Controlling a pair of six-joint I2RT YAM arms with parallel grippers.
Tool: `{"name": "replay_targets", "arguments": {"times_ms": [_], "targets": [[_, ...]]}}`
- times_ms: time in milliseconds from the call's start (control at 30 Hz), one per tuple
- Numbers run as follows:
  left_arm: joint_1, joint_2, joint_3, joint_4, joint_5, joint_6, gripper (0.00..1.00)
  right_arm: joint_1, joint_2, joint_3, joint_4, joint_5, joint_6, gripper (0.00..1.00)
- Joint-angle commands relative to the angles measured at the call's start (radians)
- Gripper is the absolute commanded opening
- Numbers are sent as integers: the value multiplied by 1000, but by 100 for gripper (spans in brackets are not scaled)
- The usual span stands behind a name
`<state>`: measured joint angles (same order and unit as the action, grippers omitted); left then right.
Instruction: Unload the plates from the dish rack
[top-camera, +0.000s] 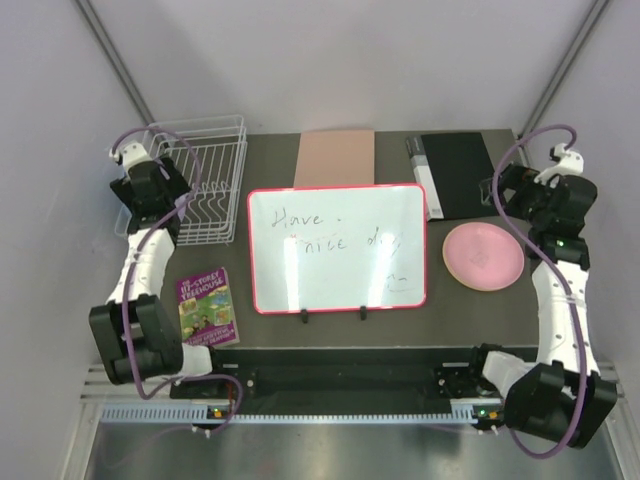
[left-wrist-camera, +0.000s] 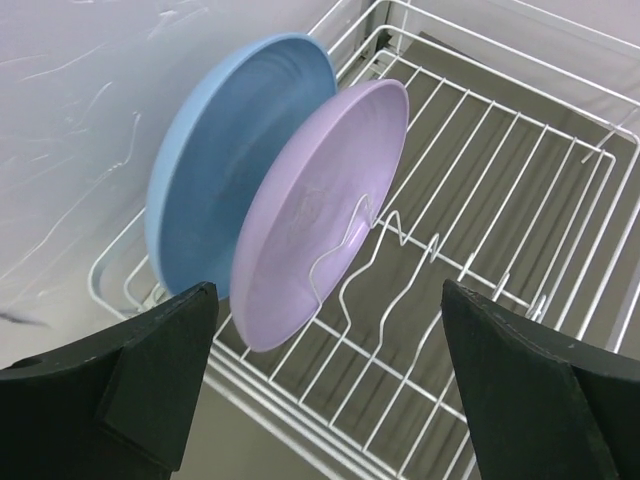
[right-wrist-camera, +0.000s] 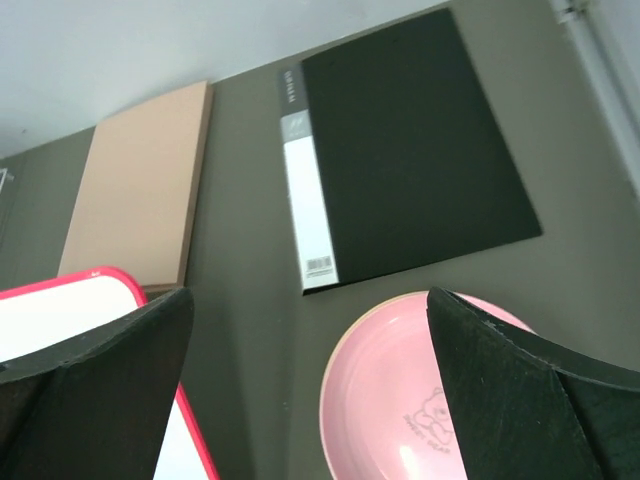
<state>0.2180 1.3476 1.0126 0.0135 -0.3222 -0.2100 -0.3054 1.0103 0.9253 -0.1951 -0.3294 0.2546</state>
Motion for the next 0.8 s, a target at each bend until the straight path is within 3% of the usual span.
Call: {"name": "replay_targets", "arguments": {"times_ms": [0, 67, 200, 367, 600, 767], "targets": [[11, 62, 43, 123, 15, 34, 95, 32, 52, 7, 88, -62, -6, 97], [9, 85, 40, 160, -4, 35, 90, 45, 80, 17, 79, -69, -3, 90], [11, 131, 66, 198, -60, 104, 87, 51, 119, 24, 72, -79, -17, 86], [9, 202, 109, 190, -101, 130, 75, 51, 145, 14, 98, -83, -15, 83], [11, 246, 110, 207, -211, 161, 79, 51, 200, 12, 117, -115, -5, 83], [11, 289, 109, 226, -250, 170, 76, 52, 226, 15, 121, -132, -9, 83]]}}
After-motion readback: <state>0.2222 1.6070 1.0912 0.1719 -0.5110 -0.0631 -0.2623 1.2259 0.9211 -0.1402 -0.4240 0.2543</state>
